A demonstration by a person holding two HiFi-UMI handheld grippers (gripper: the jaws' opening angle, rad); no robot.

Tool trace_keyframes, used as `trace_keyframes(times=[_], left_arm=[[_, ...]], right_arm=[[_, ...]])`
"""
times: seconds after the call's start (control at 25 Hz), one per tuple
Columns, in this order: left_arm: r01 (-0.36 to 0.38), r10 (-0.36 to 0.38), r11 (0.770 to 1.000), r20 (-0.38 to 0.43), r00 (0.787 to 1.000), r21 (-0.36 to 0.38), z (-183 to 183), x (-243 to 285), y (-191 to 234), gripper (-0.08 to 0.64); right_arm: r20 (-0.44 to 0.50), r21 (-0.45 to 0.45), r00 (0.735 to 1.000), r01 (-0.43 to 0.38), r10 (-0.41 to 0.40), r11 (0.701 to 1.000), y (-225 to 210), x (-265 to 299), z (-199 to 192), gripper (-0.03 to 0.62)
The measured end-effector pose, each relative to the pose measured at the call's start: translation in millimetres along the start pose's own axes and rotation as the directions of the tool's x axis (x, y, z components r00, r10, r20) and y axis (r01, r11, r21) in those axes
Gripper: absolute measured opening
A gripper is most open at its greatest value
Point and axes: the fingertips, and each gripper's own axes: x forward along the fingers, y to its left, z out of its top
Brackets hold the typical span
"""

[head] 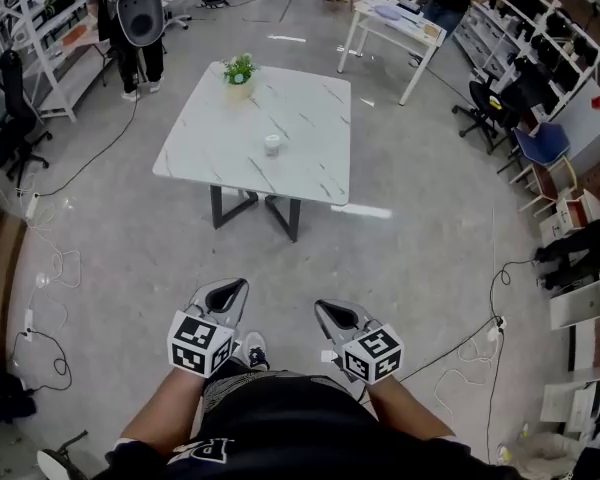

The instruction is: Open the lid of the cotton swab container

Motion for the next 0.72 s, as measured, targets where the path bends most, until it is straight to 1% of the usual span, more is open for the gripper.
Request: trace_keyframes(times=[0.2,0.4,0.72], left_arm=[[0.005,-0.005,1.000,0.000,1.000,0.025,20,20,37,0.060],[0.032,-0.032,0.999,0.004,0.999,0.029,32,37,71,0.060],[0.083,-0.084,0.996,0.000,0.997,0.040,44,69,106,0.061]], right_arm=[[-0.005,-0.004,1.000,0.010,-0.010,1.000,-11,35,20,0.000],[0.006,-0.003,0.999,0.032,-0.032,0.999,-21,70,40,0.000],[0.000,0.004,0.997,0.073,-0.073,0.997,-40,107,56,0.000]])
